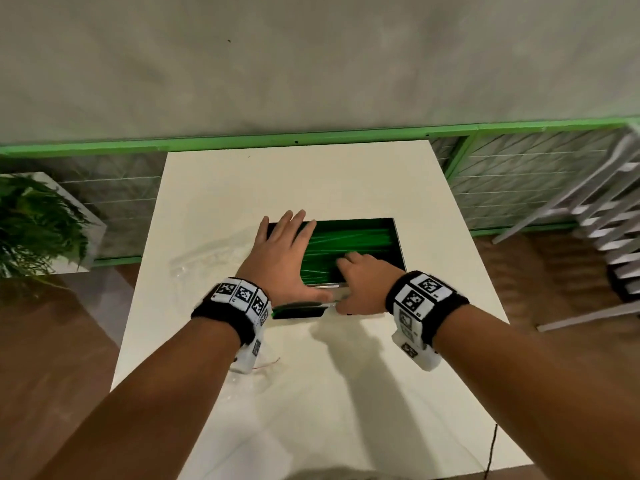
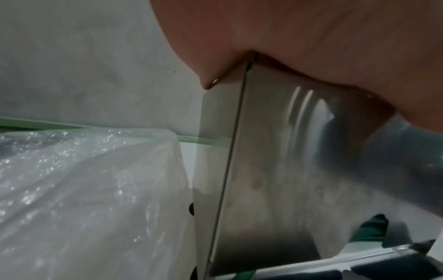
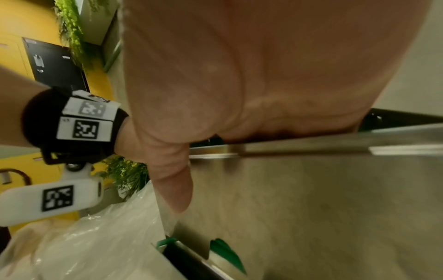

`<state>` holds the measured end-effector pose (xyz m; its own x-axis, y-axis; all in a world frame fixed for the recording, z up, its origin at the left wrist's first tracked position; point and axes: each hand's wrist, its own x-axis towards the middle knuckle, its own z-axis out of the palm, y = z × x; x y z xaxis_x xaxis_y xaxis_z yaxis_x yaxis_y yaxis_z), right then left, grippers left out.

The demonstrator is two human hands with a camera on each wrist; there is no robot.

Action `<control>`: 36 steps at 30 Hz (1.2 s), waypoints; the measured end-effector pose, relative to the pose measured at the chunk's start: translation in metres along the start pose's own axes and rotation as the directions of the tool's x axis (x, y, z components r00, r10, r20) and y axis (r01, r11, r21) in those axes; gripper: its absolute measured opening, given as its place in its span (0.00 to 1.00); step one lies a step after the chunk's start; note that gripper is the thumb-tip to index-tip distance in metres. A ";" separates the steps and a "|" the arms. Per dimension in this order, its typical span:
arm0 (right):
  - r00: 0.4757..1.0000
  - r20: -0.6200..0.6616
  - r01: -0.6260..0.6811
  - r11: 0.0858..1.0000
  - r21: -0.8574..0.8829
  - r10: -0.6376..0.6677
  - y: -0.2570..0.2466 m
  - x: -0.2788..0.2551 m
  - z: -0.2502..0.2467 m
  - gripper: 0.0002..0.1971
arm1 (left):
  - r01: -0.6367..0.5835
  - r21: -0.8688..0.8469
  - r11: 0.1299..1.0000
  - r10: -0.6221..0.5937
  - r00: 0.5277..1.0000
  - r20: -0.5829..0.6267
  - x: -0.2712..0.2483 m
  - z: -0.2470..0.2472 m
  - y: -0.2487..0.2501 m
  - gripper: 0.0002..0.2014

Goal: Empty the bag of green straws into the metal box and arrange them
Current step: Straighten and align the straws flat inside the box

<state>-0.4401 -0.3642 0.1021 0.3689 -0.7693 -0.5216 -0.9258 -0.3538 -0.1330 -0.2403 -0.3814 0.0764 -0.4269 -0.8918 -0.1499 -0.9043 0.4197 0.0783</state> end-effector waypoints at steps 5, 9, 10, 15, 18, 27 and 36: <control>1.000 -0.010 -0.001 1.000 0.006 0.001 -0.005 0.023 0.001 0.52 | 0.002 -0.006 1.000 -0.003 0.998 -0.068 0.001 0.009 -0.001 0.68; 1.000 0.022 -0.009 1.000 -0.016 0.010 -0.008 0.034 0.003 0.57 | 0.009 -0.034 0.999 -0.012 0.996 -0.089 0.001 0.008 0.000 0.67; 1.000 0.016 -0.006 1.000 -0.013 0.007 -0.008 0.034 0.003 0.56 | 0.008 -0.036 0.999 -0.011 0.996 -0.092 0.001 0.008 0.000 0.66; 0.993 -0.111 0.040 0.999 0.003 -0.040 -0.006 0.031 0.009 0.43 | -0.005 -0.039 0.999 0.000 0.993 -0.119 0.001 0.011 -0.001 0.65; 0.991 -0.123 0.050 0.999 0.003 -0.049 -0.007 0.031 0.012 0.38 | -0.006 -0.028 1.000 0.002 0.993 -0.121 0.002 0.011 -0.001 0.64; 0.970 -0.239 0.016 0.988 -0.155 -0.054 -0.009 0.020 0.013 0.32 | -0.007 -0.029 1.000 0.003 0.989 -0.149 0.001 0.013 -0.001 0.63; 0.999 -0.017 0.032 0.999 -0.026 -0.033 -0.006 0.040 0.006 0.59 | -0.004 -0.042 0.999 -0.003 0.988 -0.153 0.001 0.012 -0.001 0.63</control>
<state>-0.4206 -0.3894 0.0771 0.4003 -0.7665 -0.5023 -0.9110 -0.3922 -0.1275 -0.2398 -0.3809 0.0640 -0.4182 -0.9083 0.0029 -0.9016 0.4155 0.1202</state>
